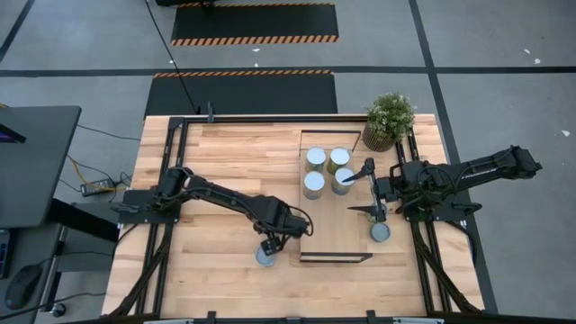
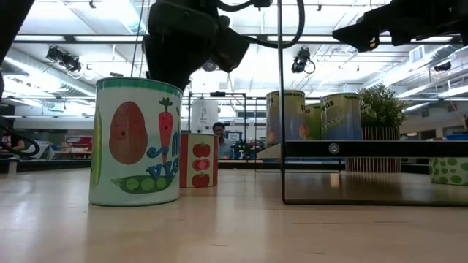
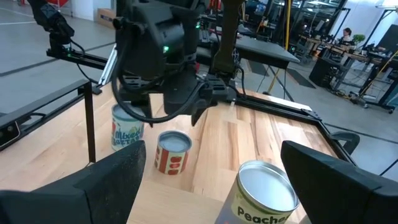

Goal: Pick and place cans onto a shelf
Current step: Put the canned tomatoes on the shelf

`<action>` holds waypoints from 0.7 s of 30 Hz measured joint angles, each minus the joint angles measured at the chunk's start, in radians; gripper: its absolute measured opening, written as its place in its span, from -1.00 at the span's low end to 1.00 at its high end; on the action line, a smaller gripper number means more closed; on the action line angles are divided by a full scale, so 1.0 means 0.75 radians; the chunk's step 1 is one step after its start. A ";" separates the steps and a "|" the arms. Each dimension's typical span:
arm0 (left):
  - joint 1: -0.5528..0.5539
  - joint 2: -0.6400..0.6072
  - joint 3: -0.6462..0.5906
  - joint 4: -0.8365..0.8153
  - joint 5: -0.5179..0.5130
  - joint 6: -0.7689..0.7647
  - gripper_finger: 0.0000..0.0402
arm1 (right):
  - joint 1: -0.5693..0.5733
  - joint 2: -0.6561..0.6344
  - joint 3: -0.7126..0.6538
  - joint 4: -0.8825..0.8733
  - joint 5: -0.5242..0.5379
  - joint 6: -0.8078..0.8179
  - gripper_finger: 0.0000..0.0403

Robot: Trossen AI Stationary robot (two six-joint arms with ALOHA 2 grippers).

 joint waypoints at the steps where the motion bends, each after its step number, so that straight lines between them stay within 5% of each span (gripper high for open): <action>1: 0.005 0.000 0.000 -0.001 0.004 0.007 0.97 | 0.000 0.000 0.000 0.000 0.000 0.002 0.90; 12: 0.020 -0.081 -0.001 -0.009 -0.078 -0.032 0.97 | 0.000 0.000 0.000 -0.025 0.000 -0.003 0.90; 21: 0.021 -0.095 -0.001 0.187 -0.129 -0.202 0.97 | 0.000 0.000 0.000 -0.019 -0.008 0.003 0.90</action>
